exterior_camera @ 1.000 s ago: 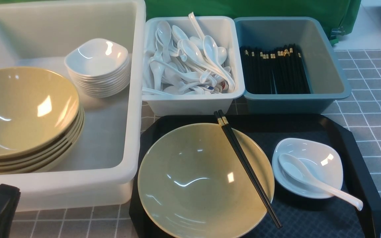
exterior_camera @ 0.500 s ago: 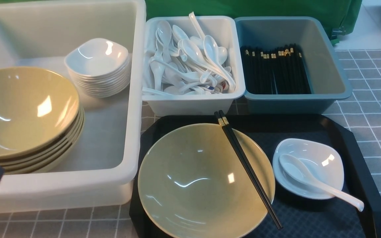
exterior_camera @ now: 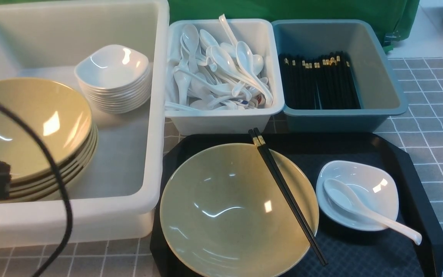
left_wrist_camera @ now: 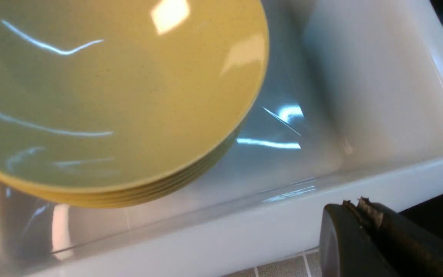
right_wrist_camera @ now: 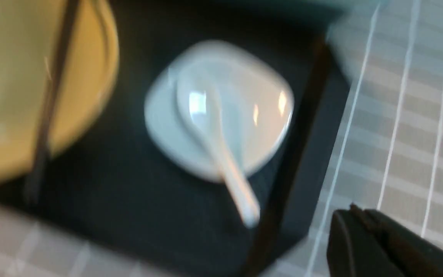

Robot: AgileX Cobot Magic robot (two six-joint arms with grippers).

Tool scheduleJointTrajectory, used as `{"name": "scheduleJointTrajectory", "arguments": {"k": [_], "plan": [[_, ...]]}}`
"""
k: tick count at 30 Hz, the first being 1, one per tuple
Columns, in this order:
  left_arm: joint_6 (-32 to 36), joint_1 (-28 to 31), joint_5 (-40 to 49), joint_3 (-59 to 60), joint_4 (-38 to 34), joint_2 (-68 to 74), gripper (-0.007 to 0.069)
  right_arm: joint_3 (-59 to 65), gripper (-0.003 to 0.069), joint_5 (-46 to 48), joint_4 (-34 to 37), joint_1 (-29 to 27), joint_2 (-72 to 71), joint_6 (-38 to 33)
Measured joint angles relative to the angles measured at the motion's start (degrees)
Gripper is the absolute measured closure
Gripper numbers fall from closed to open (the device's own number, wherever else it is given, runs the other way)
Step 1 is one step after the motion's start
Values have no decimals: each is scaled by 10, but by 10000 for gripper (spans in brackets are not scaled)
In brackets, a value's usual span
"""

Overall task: On grey table put chopsticks spoon bowls plates into blue grey white boxes.
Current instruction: 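Move the grippers toward the tableware on the black tray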

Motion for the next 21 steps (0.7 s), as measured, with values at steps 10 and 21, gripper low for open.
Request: {"name": "scheduleJointTrajectory", "arguments": {"k": [10, 21], "plan": [[33, -207, -27, -15, -1, 89, 633, -76, 624, 60, 23, 48, 161, -44], [35, -324, -56, -83, 26, 185, 633, -239, 596, 61, 27, 210, 322, -16]]}}
